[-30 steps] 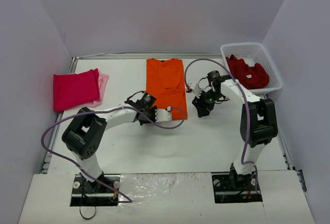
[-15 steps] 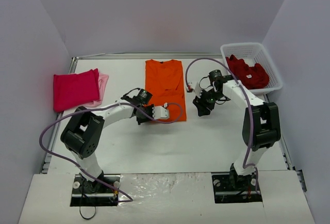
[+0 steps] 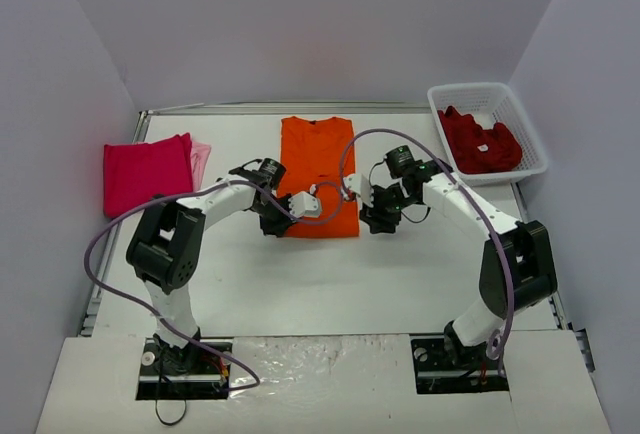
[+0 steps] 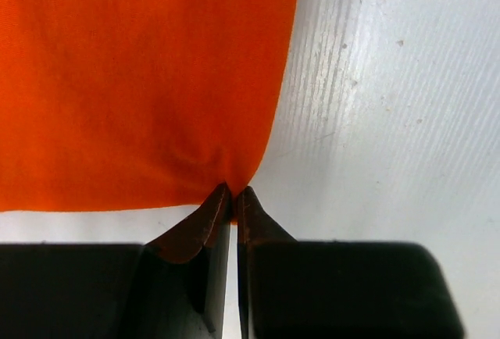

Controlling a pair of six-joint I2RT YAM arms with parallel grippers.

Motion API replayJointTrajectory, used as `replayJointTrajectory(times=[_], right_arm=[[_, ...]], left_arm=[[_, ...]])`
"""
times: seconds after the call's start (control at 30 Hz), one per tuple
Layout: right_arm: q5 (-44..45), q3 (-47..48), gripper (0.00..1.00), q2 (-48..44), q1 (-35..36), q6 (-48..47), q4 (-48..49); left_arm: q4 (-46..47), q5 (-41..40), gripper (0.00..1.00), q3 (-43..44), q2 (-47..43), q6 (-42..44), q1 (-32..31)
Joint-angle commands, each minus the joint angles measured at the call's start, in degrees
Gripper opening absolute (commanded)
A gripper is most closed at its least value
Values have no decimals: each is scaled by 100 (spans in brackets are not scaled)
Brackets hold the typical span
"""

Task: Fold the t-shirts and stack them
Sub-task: Grab one side of the 2/3 rectangular tshirt with both arms

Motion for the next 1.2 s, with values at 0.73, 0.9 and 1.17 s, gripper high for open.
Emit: replayJointTrajectory(times=[0.73, 0.9, 1.17], right_arm=[[602, -910, 42, -63, 1073, 188, 1541], [760, -901, 41, 113, 1336, 161, 1471], [971, -901, 37, 482, 1495, 30, 1479]], left_arm=[[-1605, 1864, 2, 1214, 843, 56, 472], [-1711, 1899, 2, 1293, 940, 118, 507], [-1860, 1908, 2, 1364, 1019, 250, 621]])
